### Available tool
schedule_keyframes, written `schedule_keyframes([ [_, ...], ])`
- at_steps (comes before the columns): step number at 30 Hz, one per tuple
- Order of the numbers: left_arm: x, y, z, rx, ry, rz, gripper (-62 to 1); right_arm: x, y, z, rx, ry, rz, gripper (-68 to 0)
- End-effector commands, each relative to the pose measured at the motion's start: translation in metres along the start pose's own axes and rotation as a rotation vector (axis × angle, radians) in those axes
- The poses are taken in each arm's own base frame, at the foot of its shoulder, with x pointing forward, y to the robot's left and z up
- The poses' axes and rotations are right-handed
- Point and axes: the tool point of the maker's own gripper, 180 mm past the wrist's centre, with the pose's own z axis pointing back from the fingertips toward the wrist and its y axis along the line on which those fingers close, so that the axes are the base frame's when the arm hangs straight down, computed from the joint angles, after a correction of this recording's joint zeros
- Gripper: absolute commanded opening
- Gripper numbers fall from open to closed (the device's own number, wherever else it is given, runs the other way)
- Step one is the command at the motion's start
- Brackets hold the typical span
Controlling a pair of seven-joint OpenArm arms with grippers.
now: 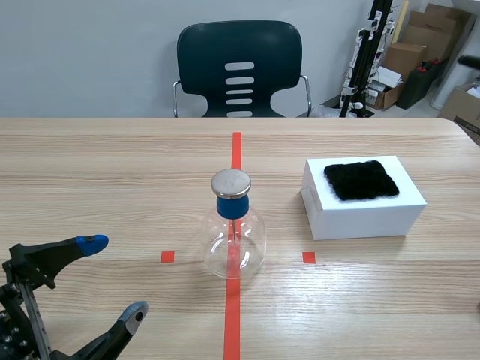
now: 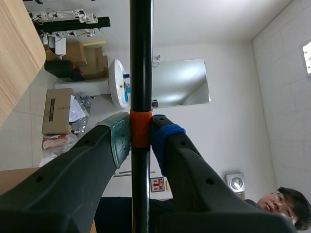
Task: Do the electroscope experiment. move the rod toward and away from the electroscope
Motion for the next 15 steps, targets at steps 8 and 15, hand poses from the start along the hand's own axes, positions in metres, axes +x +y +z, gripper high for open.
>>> schedule_keyframes([
  [8,0.009,0.003,-0.004,0.000,-0.036,-0.008,1.4,0.009,-0.019,-0.026,-0.029,-0.053,0.077,-67.4],
  [15,0.009,0.003,-0.004,0.000,-0.036,-0.008,1.4,0.047,-0.047,-0.062,-0.059,-0.140,0.128,-67.4],
])
